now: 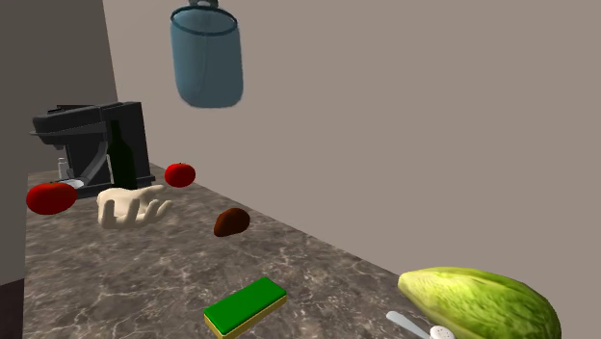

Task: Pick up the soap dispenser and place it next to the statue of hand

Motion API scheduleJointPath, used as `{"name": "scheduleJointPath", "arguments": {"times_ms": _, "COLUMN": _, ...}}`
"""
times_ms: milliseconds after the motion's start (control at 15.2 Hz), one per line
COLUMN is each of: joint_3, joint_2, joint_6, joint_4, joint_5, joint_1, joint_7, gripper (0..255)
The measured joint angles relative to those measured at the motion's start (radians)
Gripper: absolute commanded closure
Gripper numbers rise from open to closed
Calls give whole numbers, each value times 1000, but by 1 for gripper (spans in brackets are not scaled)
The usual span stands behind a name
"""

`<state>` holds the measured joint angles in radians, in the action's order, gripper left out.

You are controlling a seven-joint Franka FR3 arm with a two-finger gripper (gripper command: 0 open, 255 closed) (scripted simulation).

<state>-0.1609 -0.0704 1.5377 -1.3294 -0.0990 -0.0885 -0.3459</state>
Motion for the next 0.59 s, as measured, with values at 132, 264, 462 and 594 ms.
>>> {"name": "scheduleJointPath", "arguments": {"times_ms": 132, "joint_3": -26, "joint_2": -17, "joint_6": -4, "joint_4": -18, "joint_5": -8, "joint_1": -21, "joint_7": -45, "gripper": 255}}
{"name": "scheduleJointPath", "arguments": {"times_ms": 264, "joint_3": -53, "joint_2": -25, "joint_6": -15, "joint_4": -20, "joint_5": -17, "joint_1": -41, "joint_7": -91, "gripper": 255}}
{"name": "scheduleJointPath", "arguments": {"times_ms": 462, "joint_3": -97, "joint_2": -58, "joint_6": -18, "joint_4": -58, "joint_5": -25, "joint_1": -74, "joint_7": -166, "gripper": 255}}
{"name": "scheduleJointPath", "arguments": {"times_ms": 594, "joint_3": -125, "joint_2": -62, "joint_6": -38, "joint_4": -49, "joint_5": -32, "joint_1": -93, "joint_7": -210, "gripper": 255}}
